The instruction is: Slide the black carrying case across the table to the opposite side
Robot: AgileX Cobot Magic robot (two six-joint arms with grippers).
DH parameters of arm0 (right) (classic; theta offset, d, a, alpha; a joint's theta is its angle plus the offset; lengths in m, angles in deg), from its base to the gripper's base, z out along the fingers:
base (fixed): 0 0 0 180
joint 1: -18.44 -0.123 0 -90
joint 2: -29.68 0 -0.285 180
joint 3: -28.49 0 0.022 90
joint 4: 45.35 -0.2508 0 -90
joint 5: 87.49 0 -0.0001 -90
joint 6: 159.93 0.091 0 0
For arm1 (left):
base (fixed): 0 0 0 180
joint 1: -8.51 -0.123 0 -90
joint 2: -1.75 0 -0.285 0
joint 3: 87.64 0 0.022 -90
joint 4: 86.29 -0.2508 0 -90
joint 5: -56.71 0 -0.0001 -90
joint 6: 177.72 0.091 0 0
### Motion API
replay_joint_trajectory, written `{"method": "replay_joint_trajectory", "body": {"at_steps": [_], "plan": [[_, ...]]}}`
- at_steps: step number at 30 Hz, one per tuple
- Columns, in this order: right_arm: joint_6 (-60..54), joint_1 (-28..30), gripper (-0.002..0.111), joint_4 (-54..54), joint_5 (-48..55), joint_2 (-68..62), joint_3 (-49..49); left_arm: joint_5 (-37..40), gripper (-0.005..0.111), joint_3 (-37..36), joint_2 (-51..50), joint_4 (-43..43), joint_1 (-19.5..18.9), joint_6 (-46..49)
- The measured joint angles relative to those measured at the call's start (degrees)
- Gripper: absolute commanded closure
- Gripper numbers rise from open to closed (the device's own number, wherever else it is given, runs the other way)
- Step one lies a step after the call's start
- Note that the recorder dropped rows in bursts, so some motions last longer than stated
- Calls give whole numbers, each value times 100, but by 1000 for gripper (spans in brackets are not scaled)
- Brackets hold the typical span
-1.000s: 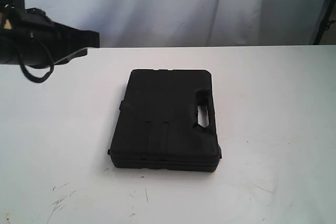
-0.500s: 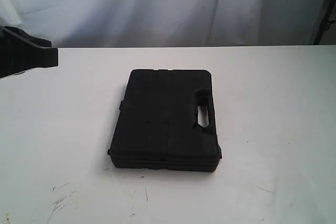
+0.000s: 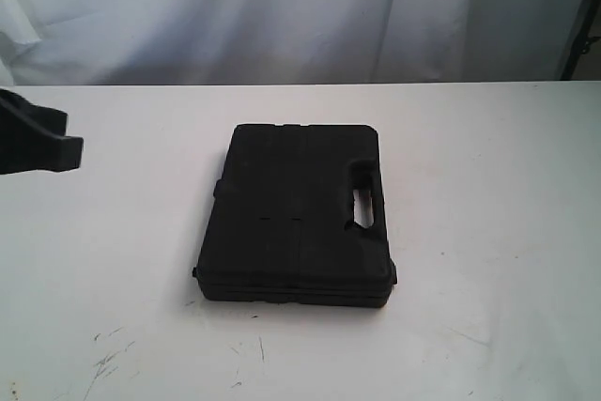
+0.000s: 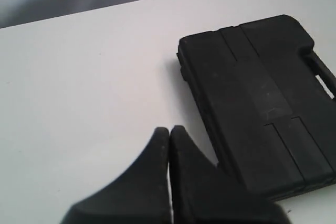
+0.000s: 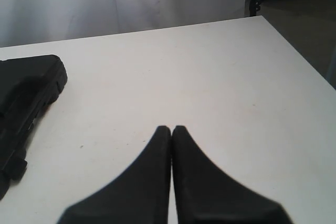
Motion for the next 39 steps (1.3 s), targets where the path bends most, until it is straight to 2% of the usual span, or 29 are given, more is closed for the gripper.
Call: {"method": "replay_joint_trajectory", "body": {"at_steps": [13,18,28,39], "plan": [[0,0,108,0,0,0,0,-740,107,-1904,2674,10,-1621,-34],[0,0,108,0,0,0,0,-886,107,-2547,3752,10,-2063,-122],[0,0,108,0,0,0,0,-933,107,-3548,5264,10,-2201,-296],[0,0,108,0,0,0,0,-945,107,-3727,5531,10,-2201,-360]]}}
